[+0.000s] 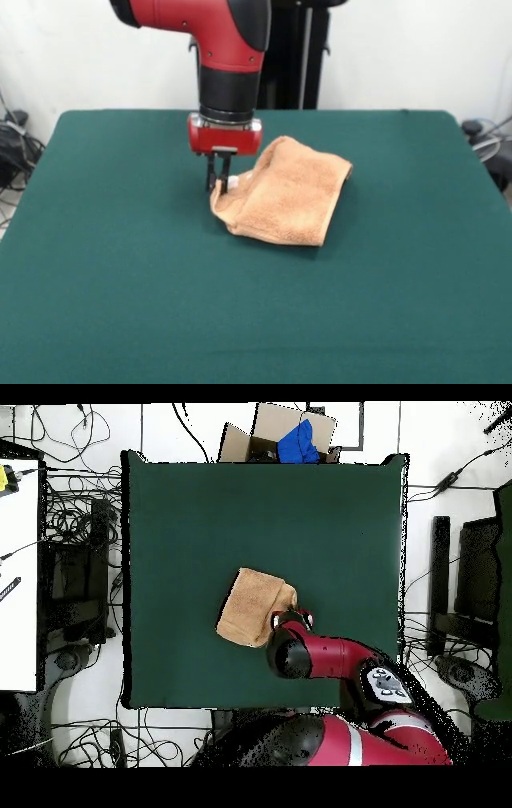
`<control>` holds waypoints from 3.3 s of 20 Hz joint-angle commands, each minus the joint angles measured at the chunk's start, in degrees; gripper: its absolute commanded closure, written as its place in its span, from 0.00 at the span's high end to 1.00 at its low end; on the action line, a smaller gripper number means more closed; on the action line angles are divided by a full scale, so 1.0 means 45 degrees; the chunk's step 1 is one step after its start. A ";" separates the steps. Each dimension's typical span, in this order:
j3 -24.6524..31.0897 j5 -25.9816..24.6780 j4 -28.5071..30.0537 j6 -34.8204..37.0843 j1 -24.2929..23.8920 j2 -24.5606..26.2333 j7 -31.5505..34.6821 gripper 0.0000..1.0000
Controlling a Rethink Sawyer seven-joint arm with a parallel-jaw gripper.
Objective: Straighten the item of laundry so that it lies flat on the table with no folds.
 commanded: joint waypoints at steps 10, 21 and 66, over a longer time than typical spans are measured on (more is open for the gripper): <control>0.0626 -0.0272 0.2622 0.2450 -0.0802 -0.3570 0.1044 0.00; 0.1288 -0.0176 0.3787 0.3912 -0.1658 -0.5616 0.0560 0.00; 0.2407 0.0335 0.5061 0.6124 -0.2673 -0.7913 0.0087 0.00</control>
